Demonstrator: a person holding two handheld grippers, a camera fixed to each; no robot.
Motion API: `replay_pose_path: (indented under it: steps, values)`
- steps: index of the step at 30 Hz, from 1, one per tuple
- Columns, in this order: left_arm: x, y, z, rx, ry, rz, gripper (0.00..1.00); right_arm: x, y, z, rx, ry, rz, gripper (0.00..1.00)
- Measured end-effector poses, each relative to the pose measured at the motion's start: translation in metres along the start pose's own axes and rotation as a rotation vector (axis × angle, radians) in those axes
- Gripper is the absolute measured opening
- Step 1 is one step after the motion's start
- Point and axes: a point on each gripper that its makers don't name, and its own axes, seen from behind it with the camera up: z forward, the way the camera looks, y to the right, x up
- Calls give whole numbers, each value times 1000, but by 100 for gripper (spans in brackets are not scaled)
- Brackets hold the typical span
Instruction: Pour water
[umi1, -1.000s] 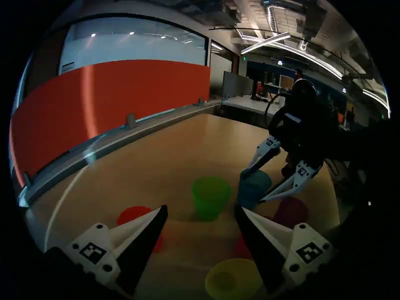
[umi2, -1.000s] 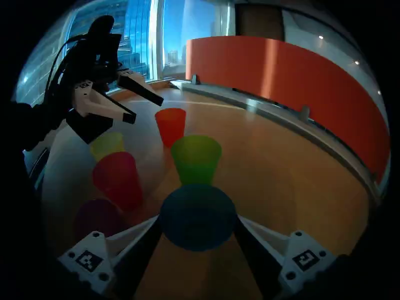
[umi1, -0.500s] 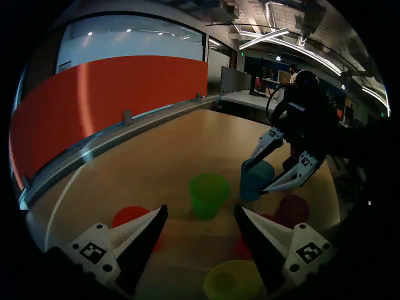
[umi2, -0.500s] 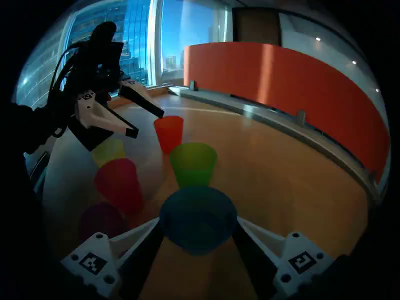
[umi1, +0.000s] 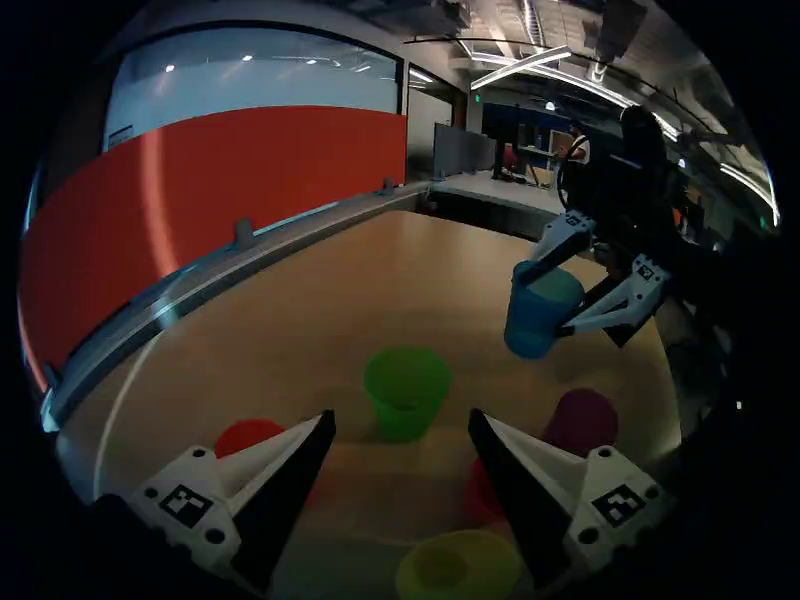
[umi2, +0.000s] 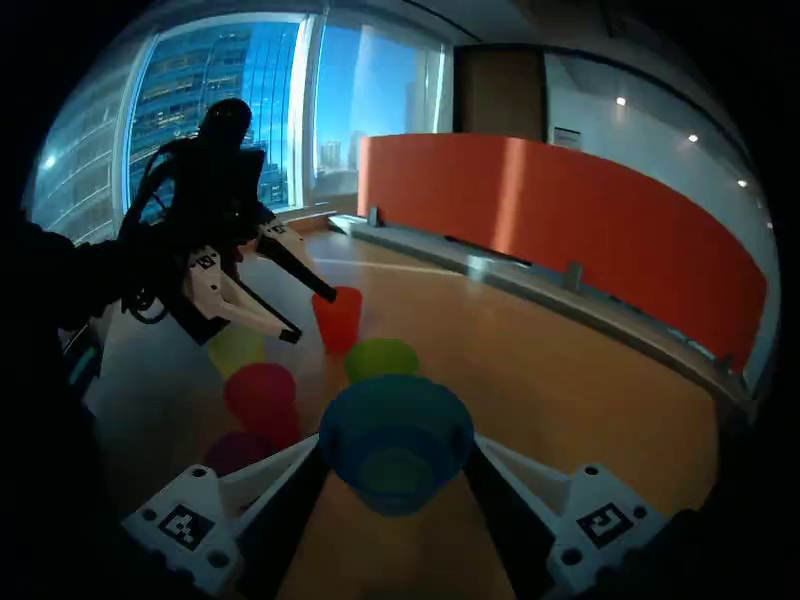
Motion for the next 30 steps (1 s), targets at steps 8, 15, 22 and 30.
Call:
replay_pose_path:
  steps: [8,15,22,30]
  values:
    - [-5,1,7,1,-40,-5,99,30,-2,-25,-38,94,-10,90]
    - [-9,1,17,5,-77,-7,99,49,-2,-42,-63,158,-22,90]
    - [-13,3,27,7,-118,-9,100,58,-4,-52,-74,192,-33,90]
    - [-16,1,35,18,-170,-26,99,61,-7,-59,-76,208,-37,90]
